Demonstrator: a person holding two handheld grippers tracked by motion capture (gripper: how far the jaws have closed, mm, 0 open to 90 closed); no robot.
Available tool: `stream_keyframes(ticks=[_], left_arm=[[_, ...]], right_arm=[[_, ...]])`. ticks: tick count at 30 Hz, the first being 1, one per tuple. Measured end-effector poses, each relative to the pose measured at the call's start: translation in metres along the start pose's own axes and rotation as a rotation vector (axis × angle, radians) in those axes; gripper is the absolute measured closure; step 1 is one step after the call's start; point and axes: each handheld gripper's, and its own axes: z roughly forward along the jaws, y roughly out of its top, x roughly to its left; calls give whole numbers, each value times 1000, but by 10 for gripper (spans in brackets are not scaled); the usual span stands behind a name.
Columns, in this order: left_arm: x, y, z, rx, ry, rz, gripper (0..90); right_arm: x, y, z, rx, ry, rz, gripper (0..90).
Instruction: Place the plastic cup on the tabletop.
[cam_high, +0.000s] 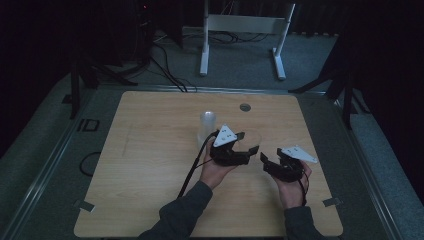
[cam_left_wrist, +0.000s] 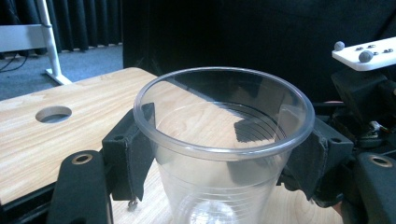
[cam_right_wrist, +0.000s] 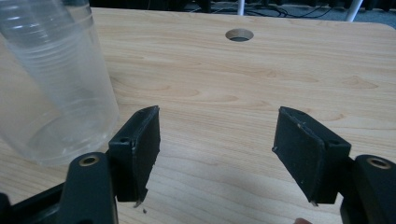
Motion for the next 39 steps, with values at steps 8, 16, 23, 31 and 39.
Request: stream_keyframes(ticks=[8, 16, 23, 31, 39], left_arm=[[0, -1, -4, -2, 2, 12, 299], [0, -5, -10, 0, 15, 26, 299], [0, -12, -15, 13, 30, 39, 299], [1, -20, -19, 23, 42, 43, 299], [0, -32, -24, 36, 50, 45, 299]], right_arm=[[-1, 1, 1, -2, 1, 0, 313], [0, 1, 4, 9, 10, -4, 312], [0, 0, 5, 15, 12, -4, 312], [-1, -1, 5, 17, 6, -2, 311], [-2, -2, 4, 20, 3, 0, 306]])
